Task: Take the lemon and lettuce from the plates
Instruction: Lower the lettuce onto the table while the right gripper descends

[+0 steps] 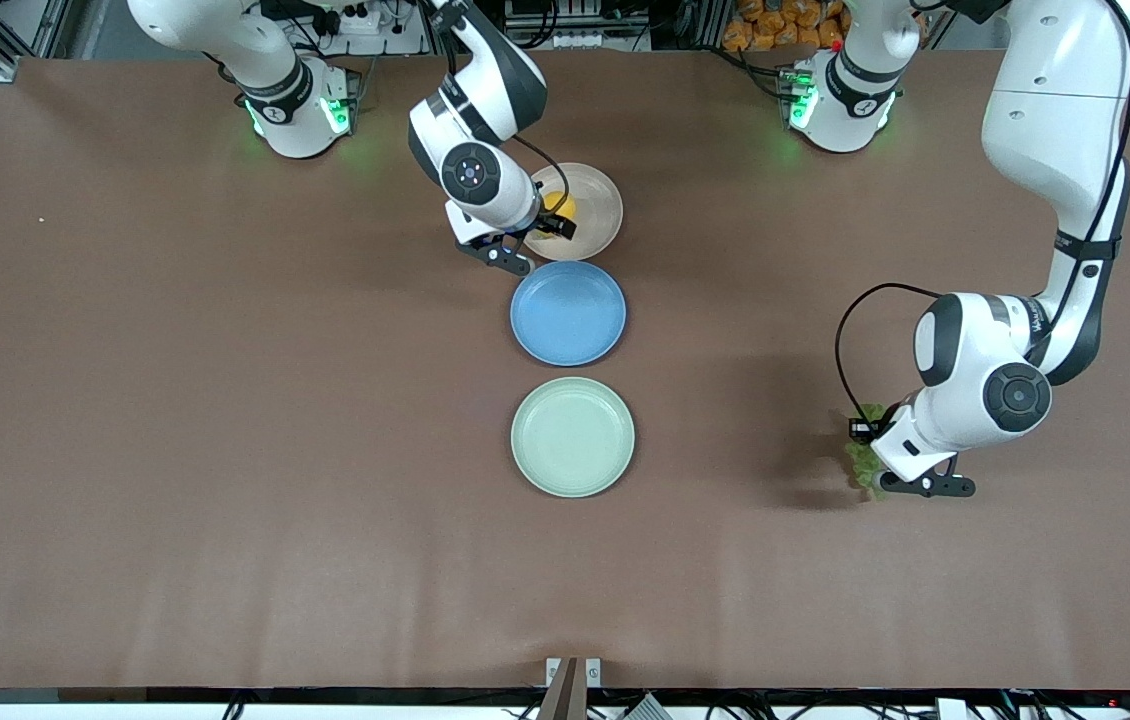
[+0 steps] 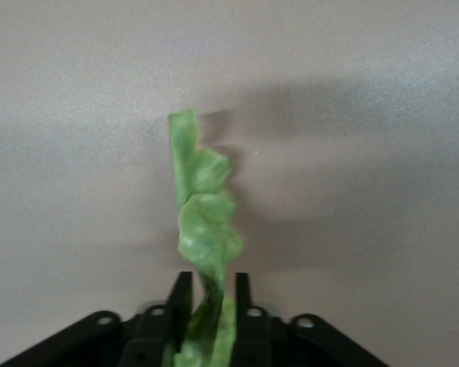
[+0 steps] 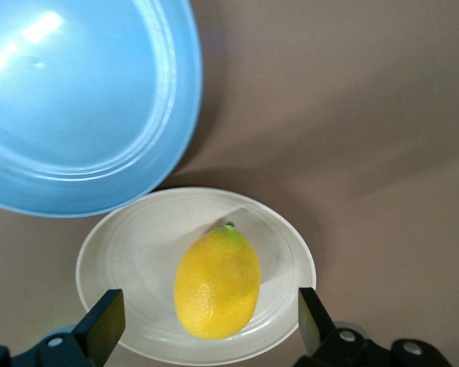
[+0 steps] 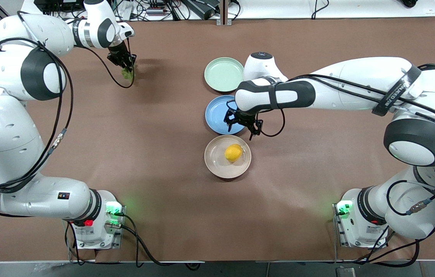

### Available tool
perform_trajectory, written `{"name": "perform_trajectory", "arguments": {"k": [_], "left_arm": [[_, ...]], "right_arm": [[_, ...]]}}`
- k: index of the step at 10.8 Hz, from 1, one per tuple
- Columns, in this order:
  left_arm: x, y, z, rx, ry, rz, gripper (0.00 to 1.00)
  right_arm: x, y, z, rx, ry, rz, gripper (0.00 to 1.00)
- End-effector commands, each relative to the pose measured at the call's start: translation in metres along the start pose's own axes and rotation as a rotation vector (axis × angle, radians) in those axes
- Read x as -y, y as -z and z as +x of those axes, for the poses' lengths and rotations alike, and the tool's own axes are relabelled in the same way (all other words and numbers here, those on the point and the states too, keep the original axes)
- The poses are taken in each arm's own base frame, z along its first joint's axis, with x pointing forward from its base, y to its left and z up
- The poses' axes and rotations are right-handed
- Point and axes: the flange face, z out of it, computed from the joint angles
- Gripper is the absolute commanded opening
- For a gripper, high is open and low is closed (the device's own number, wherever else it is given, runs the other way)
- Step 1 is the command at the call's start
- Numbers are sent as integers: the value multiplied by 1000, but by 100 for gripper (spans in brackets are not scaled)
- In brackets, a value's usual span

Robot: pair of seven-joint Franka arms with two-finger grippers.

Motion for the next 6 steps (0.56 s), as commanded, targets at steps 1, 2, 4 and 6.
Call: {"name": "perform_trajectory", "arguments": {"k": [1,2,4,6], "left_arm": [[-1,29,8,-50,-7,3,100],[-3,49,7,-67,-9,2,100],[-4,93,5,-90,-12,5,100],[-4,135,-2,-111,-13,5,100]], "right_arm": [[-1,-34,-34,14,-46,-37,100],[-1,-42,-38,12,-54,-48,100],[1,-56,-41,-5,-50,-49,100],[6,-77,-48,-37,-56,-35,100]]}}
